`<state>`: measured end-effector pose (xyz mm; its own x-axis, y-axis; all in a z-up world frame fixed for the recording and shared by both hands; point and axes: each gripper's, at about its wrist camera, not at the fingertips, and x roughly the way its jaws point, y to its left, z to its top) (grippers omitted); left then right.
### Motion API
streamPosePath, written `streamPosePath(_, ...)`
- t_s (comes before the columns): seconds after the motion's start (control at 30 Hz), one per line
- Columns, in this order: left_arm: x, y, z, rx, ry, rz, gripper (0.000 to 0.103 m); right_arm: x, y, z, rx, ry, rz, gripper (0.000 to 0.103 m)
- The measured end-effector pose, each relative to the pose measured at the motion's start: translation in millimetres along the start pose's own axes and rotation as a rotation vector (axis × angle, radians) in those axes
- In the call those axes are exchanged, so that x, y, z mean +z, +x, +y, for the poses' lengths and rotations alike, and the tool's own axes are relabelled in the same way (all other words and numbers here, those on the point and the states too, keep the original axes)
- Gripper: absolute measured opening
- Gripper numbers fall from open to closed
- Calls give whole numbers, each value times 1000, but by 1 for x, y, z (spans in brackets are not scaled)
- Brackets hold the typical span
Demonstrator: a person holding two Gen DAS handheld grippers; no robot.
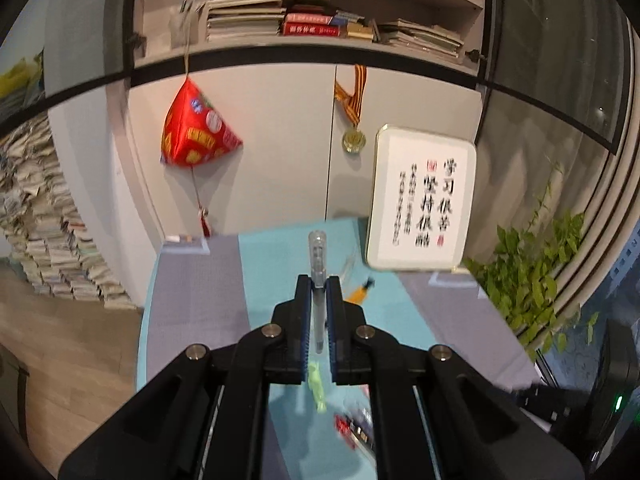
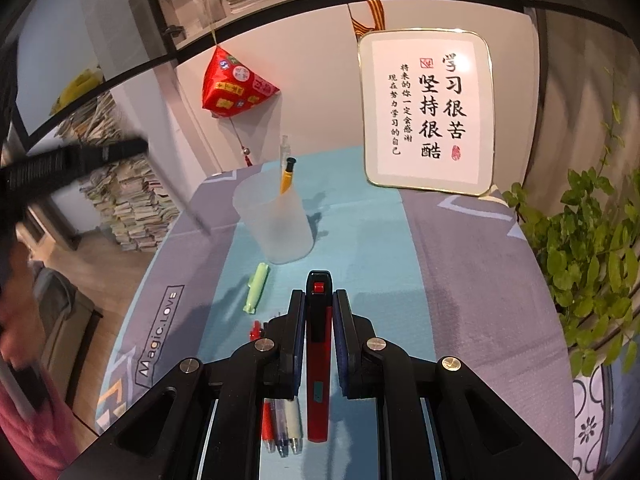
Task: Organize stationery
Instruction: 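Carry the clear pen into the cup and open the left tool while the right tool holds the red marker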
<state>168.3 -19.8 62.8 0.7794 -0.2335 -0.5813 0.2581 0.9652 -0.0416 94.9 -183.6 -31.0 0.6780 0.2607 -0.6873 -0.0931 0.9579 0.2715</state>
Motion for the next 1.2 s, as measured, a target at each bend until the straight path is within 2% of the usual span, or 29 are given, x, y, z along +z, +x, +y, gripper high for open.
streamPosePath(0.2,22,33,-6,28,18,16,6,2,-7,-9,-7,10,-19,14)
streamPosePath(0.6,7,96,-8,68,35,145,6,6,-5,-27,-23,41,-27,14)
streamPosePath(1.2,-11,114,-8,63,30,214,7,3,-2,-25,-7,40,-12,14)
